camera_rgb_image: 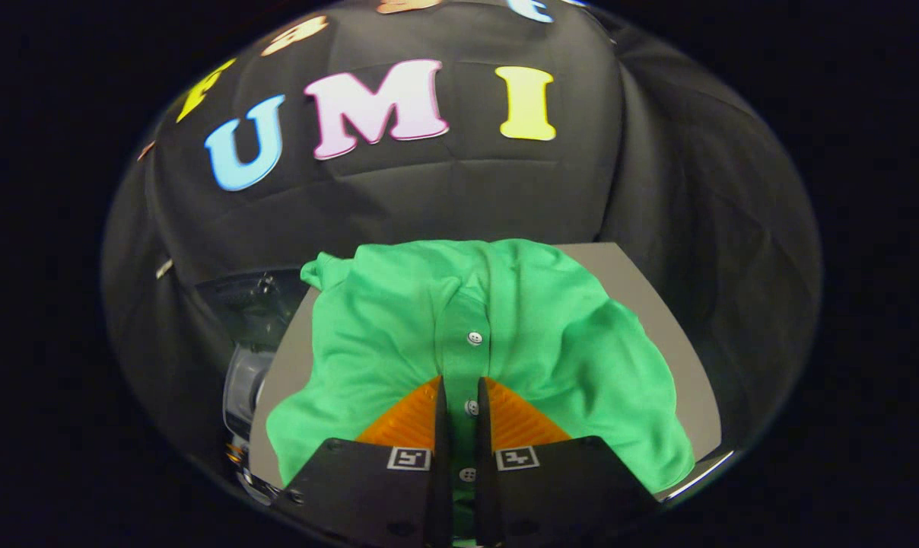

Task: Put the clothes into the washing machine and then close the washing machine lid.

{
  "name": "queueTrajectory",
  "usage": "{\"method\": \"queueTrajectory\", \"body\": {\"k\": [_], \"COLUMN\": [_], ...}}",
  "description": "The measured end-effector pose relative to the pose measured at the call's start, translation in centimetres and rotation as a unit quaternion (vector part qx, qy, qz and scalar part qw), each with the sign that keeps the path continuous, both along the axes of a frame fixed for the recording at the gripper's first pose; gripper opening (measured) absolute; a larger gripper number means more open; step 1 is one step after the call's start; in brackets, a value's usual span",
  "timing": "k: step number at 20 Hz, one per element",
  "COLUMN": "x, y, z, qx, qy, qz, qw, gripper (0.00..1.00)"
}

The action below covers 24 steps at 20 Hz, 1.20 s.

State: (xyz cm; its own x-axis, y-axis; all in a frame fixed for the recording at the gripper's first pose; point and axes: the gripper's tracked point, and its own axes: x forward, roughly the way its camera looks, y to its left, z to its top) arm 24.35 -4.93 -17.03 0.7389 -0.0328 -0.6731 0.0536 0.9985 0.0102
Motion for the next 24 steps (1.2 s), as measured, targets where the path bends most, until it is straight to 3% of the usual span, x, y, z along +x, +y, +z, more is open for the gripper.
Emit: {"method": "queueTrajectory", "body": {"k": [1, 2, 8, 13, 18, 24], "x": [-0.3, 0.4, 0.4, 0.0, -0.7, -1.4], "y": [-0.1, 0.3, 5.0, 12.2, 21.2, 30.5], "z": [1.1, 2.0, 10.8, 15.3, 17.2, 15.9], "qx": [0.002, 0.014, 0.042, 0.052, 0.061, 0.066], "qy": [-0.003, -0.009, -0.062, -0.089, -0.105, -0.094], "qz": [-0.008, -0.011, 0.001, 0.039, 0.091, 0.136], "qw": [1.000, 1.000, 0.997, 0.994, 0.988, 0.984], "gripper": [0.16, 0.05, 0.05, 0.05, 0.05, 0.05]}}
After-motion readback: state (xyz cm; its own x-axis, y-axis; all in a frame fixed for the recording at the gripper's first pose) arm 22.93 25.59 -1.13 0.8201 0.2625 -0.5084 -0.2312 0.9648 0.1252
